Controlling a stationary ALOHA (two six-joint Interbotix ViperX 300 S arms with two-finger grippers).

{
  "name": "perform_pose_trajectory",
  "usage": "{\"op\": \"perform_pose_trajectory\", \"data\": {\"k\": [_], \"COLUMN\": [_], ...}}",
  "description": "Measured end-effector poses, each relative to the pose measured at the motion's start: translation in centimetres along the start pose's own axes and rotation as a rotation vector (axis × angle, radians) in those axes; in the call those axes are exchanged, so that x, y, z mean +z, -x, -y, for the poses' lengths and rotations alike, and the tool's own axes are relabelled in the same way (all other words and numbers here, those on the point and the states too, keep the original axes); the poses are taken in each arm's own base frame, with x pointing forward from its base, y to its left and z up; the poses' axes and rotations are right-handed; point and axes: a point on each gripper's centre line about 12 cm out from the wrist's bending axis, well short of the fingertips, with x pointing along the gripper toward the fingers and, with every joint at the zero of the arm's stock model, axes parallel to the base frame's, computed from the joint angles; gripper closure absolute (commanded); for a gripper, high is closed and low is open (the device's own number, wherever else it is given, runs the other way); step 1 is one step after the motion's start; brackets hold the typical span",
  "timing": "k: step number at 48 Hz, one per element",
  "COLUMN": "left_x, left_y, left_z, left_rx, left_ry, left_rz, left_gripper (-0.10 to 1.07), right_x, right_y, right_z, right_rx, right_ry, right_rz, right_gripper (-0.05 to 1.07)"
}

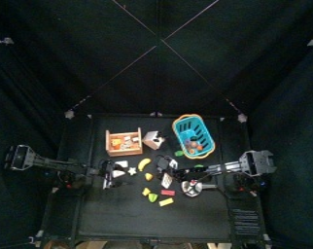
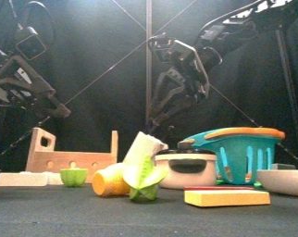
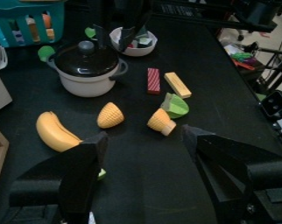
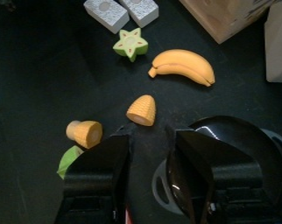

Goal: Grab corn top

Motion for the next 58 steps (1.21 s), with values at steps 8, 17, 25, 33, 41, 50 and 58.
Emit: {"op": "perform_pose_trajectory", "data": {"k": [8, 17, 25, 33, 41, 50, 58], "left_x": [0.0, 0.0, 0.0, 0.0, 0.0, 0.0, 0.0], "left_y": [0.0, 0.0, 0.0, 0.0, 0.0, 0.0, 0.0], "left_z": [0.0, 0.0, 0.0, 0.0, 0.0, 0.0, 0.0], "left_rx": [0.001, 0.002, 0.003, 0.004, 0.004, 0.004, 0.004], "left_ry": [0.001, 0.004, 0.007, 0.008, 0.008, 0.008, 0.007], "left_rz": [0.0, 0.0, 0.001, 0.002, 0.001, 0.001, 0.001], "left_gripper": [-0.02, -0.02, -0.02, -0.02, -0.02, -0.02, -0.02], "right_x": [0.4, 0.9, 0.8, 0.7, 0.9, 0.2, -0.3], "right_y": [-1.1, -1.9, -2.8, -4.2, -5.0, -5.9, -6.8], "right_z": [0.1, 0.0, -0.2, -0.5, -0.5, -0.4, -0.6], "right_rx": [-0.063, -0.105, -0.113, -0.133, -0.174, -0.206, -0.21], "right_ry": [-0.046, -0.056, -0.061, -0.056, -0.061, -0.072, -0.077], "right_rz": [-0.03, -0.043, -0.054, -0.07, -0.085, -0.116, -0.138], "right_gripper": [0.28, 0.28, 0.27, 0.18, 0.07, 0.06, 0.07]}}
